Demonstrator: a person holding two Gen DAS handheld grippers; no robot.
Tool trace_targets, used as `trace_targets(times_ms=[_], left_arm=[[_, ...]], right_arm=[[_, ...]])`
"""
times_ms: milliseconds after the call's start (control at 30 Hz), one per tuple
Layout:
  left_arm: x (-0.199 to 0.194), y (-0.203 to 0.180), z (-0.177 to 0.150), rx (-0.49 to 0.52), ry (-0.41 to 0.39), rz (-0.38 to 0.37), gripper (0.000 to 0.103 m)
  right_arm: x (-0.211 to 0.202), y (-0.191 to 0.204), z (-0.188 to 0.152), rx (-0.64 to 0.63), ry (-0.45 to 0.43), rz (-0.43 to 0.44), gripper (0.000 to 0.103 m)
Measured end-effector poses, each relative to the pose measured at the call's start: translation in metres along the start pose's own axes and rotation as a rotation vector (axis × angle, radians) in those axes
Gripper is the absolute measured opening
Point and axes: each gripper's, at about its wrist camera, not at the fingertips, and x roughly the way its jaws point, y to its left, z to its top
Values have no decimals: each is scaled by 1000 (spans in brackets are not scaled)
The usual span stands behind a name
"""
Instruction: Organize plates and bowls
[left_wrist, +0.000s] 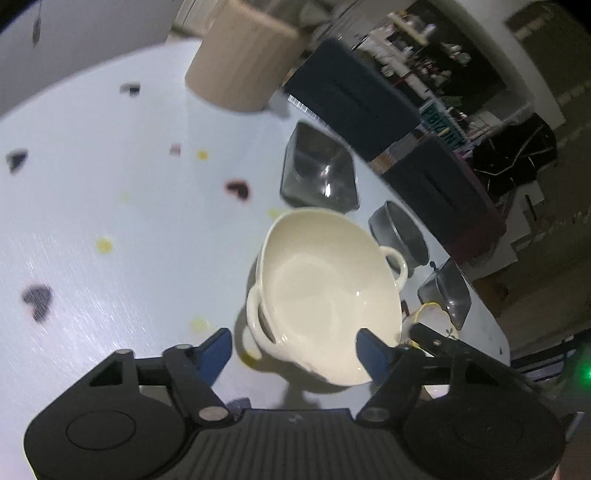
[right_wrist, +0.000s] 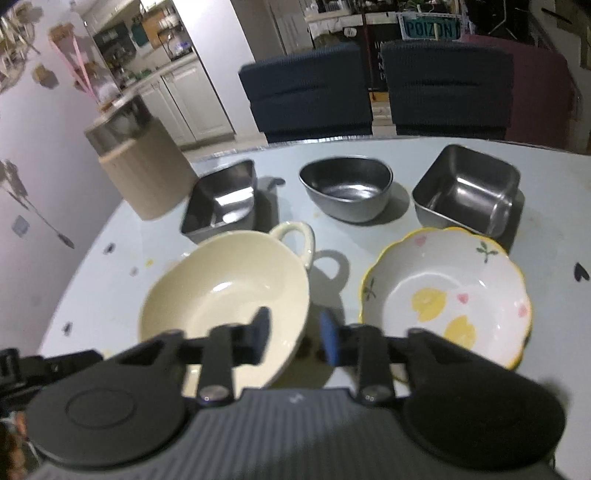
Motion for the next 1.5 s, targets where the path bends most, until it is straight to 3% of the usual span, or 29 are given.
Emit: trace_targets(times_ms=[100, 233, 467, 633, 833, 900, 1033, 1067, 1133, 1167, 1300, 1500], left_arm=[[8, 1, 2, 3, 17, -1, 59], [17, 2, 4, 9, 32, 16, 49], [25, 8, 12, 27, 36, 62, 26], [24, 14, 19, 67, -5, 97, 18], [20, 25, 31, 99, -50, 139, 17], [19, 27, 35, 132, -55, 161, 12], [19, 32, 40, 158, -42, 137, 10], [20, 31, 40, 170, -41, 136, 10], [19, 31, 40, 178, -39, 133, 10], [20, 31, 40, 177, -38, 131, 10], [21, 32, 41, 180, -34, 124, 10], [22, 31, 42, 203, -37, 128, 11]], right_arm=[[20, -2, 2, -14, 20, -3, 26], [38, -4, 6, -26, 41, -2, 9], [41, 0, 3, -69, 42, -22, 8], [34, 5, -6, -82, 66, -27, 11], [19, 13, -24, -96, 103, 29, 16], [15, 15, -29, -87, 132, 72, 17], [7, 10, -29, -62, 163, 142, 17], [6, 6, -27, -43, 149, 129, 17], [6, -1, -23, -28, 110, 73, 33], [6, -6, -20, -17, 83, 54, 34], [16, -22, -7, 55, 52, 58, 33], [32, -19, 3, 47, 34, 73, 18]])
